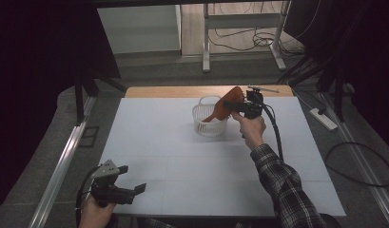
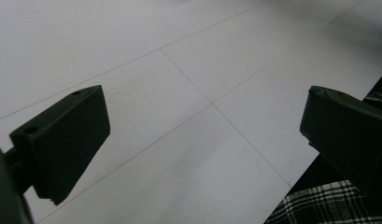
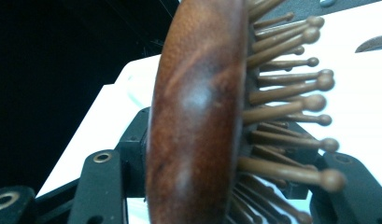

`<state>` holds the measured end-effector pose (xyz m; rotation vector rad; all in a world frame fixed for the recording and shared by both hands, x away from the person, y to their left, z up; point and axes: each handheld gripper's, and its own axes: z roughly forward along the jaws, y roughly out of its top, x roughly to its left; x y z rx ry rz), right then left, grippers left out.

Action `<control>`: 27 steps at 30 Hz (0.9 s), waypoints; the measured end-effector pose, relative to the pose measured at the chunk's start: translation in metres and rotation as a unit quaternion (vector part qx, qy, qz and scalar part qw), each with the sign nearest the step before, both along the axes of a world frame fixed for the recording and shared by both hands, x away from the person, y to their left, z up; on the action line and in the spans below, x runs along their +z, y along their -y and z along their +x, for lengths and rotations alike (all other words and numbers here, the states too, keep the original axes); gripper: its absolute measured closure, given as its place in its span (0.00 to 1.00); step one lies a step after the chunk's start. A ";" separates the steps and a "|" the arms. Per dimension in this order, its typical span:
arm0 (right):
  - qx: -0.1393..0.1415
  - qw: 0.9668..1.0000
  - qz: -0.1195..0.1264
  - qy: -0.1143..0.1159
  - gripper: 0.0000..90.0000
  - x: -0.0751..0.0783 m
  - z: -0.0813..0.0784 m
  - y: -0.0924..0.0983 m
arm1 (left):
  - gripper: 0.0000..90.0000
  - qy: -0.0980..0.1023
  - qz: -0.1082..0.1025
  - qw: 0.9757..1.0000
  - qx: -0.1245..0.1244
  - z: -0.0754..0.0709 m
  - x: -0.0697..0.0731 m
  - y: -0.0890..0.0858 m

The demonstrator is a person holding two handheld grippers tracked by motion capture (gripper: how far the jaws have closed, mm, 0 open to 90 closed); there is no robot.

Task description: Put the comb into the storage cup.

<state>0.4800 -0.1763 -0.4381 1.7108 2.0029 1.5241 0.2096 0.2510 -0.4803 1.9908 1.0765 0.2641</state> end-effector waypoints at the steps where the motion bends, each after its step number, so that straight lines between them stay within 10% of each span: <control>1: -0.001 1.000 -0.002 0.001 0.45 -0.001 0.000 0.000 | 0.02 0.000 0.000 1.000 0.000 0.000 0.000 0.000; 27: 0.035 0.997 -0.062 0.018 0.21 0.001 -0.003 -0.003 | 0.02 -0.002 -0.004 1.000 0.001 0.000 0.000 -0.001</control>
